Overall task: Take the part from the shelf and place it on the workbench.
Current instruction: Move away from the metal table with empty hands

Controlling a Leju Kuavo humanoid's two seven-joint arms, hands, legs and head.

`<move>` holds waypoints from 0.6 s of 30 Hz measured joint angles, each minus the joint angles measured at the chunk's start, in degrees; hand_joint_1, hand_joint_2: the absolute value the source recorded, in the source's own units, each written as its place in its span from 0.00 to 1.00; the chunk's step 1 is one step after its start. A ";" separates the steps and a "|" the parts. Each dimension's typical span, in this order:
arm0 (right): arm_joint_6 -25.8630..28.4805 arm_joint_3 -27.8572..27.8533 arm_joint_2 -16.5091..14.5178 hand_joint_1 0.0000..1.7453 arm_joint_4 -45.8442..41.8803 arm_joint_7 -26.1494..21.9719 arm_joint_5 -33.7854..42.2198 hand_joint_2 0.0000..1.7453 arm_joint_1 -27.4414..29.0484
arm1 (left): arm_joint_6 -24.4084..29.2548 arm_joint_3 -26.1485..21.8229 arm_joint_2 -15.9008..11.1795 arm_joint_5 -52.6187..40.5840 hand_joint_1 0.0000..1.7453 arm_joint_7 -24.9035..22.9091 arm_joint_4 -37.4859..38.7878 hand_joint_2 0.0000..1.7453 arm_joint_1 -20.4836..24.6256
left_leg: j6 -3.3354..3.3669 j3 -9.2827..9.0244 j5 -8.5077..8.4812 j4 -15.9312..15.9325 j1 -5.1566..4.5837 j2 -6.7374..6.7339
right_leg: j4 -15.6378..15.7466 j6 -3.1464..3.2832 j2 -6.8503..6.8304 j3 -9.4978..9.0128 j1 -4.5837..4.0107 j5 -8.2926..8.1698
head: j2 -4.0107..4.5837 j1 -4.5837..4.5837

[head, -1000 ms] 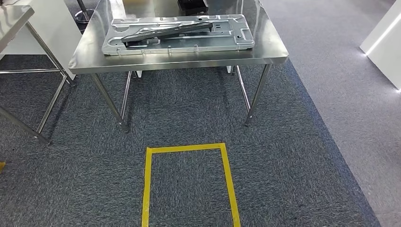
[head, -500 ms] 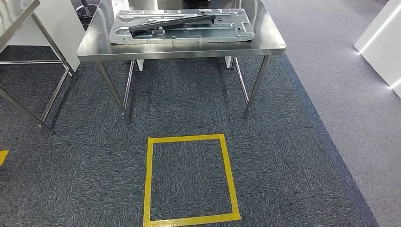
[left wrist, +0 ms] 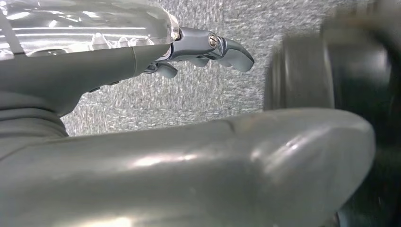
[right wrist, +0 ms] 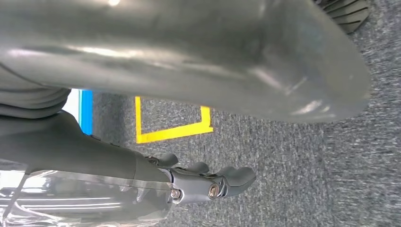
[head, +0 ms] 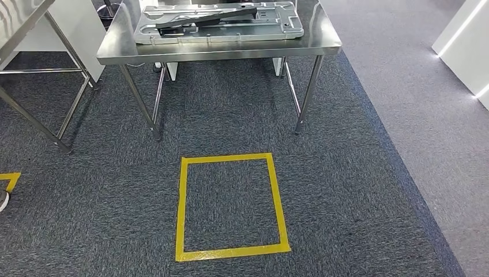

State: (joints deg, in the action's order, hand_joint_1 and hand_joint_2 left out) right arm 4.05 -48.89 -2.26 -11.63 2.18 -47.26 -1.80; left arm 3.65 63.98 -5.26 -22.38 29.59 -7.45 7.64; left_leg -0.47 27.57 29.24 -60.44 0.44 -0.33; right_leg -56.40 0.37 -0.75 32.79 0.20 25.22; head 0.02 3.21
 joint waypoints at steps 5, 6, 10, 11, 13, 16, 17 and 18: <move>0.02 0.00 -0.02 0.00 0.01 -0.24 -0.21 0.00 0.03 | 0.20 0.02 0.02 -0.02 0.00 -0.37 0.00 0.00 0.00 | 1.74 -2.27 0.80 5.97 -0.21 -0.12 | -1.34 -1.73 0.02 1.22 0.20 -0.28 | 0.00 -0.01; 0.02 0.00 -0.03 0.00 0.03 -0.24 -0.21 0.00 0.05 | 0.20 0.03 0.04 -0.02 0.00 -0.41 0.00 0.00 -0.02 | 2.14 -2.07 0.42 6.14 -0.14 -0.19 | -3.15 -2.03 0.12 1.99 0.28 1.10 | 0.00 -0.01; 0.02 0.00 0.01 0.00 0.07 -0.55 -0.26 0.00 0.23 | 0.25 0.13 0.06 -0.03 0.00 -0.55 0.00 0.00 -0.16 | 2.64 -0.76 -0.40 5.84 -0.34 -0.29 | -16.88 -2.90 0.32 7.24 0.57 8.27 | 0.00 0.00; 0.02 0.00 0.01 0.00 0.08 -0.69 -0.28 0.00 0.30 | 0.28 0.19 0.06 -0.03 0.00 -0.60 0.00 0.00 -0.23 | 2.61 -0.55 -0.47 5.66 -0.36 -0.26 | -17.28 -2.94 0.32 6.97 0.60 7.98 | 0.00 0.00; 0.02 0.00 0.02 0.00 0.09 -0.89 -0.31 0.00 0.37 | 0.34 0.31 0.08 -0.03 0.00 -0.63 0.00 0.00 -0.29 | 2.44 -0.53 -0.41 5.29 -0.36 -0.16 | -11.25 -2.76 0.34 3.17 0.62 4.64 | 0.00 0.00; 0.02 0.00 0.04 0.00 0.09 -0.97 -0.32 0.00 0.34 | 0.47 0.40 0.12 -0.03 0.00 -0.64 0.00 0.00 -0.20 | 1.77 -0.28 -0.16 4.73 -0.63 -0.13 | -1.57 -1.76 0.50 -2.02 0.30 1.90 | 0.00 -0.01; 0.02 0.00 0.04 0.00 0.09 -0.98 -0.32 0.00 0.33 | 0.50 0.42 0.13 -0.03 0.00 -0.64 0.00 0.00 -0.17 | 1.50 -0.09 -0.16 4.61 -0.71 -0.16 | -0.92 -1.40 0.54 -2.22 0.15 2.16 | 0.00 -0.01; 0.02 0.00 0.04 0.00 0.09 -1.00 -0.32 0.00 0.33 | 0.51 0.43 0.14 -0.03 0.00 -0.65 0.00 0.00 -0.13 | 1.23 0.01 -0.19 4.53 -0.73 -0.18 | -0.66 -1.07 0.53 -2.07 0.13 2.15 | 0.00 0.00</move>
State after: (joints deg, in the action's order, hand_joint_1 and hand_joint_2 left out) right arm 4.07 -48.89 -2.22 -11.54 1.18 -47.58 -1.47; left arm 4.16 64.40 -5.12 -22.41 28.94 -7.45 7.51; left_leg 0.76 27.58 29.06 -55.91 -0.29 -0.52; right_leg -57.06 -0.70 -0.22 30.72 0.33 27.37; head 0.02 3.21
